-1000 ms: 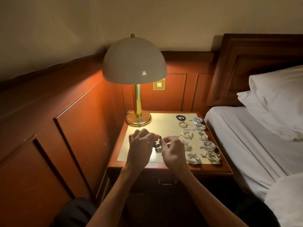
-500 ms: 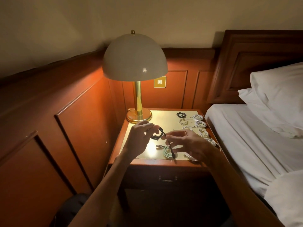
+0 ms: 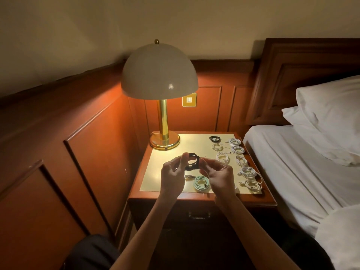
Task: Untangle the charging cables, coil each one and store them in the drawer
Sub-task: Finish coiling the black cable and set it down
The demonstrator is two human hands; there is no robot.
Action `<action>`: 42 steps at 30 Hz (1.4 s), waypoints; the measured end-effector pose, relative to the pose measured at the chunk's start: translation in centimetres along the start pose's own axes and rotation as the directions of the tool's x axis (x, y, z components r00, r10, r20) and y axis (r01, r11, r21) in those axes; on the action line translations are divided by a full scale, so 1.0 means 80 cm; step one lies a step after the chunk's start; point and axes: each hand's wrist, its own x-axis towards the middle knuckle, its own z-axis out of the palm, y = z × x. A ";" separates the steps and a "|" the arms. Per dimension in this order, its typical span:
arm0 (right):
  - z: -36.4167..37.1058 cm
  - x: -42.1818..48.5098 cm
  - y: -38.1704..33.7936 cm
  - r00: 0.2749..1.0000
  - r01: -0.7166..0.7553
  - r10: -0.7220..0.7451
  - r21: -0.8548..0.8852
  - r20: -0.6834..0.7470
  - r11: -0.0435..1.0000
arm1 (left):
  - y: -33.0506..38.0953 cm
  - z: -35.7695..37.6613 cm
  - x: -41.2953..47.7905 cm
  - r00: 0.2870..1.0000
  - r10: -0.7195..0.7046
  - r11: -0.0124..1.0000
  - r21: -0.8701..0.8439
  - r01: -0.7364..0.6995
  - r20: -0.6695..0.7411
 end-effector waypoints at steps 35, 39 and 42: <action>-0.010 0.015 -0.024 0.746 -0.636 0.569 0.118 0.347 0.762 | -0.038 0.010 0.016 0.957 0.285 0.814 0.541 -0.211 -0.057; -0.020 0.019 -0.026 0.718 -0.662 0.612 0.052 0.331 0.748 | -0.045 0.003 0.012 0.950 0.304 0.801 0.558 -0.219 -0.064; -0.024 0.022 -0.023 0.765 -0.596 0.572 -0.011 0.297 0.803 | -0.041 0.003 0.004 0.938 0.346 0.712 0.659 -0.242 -0.030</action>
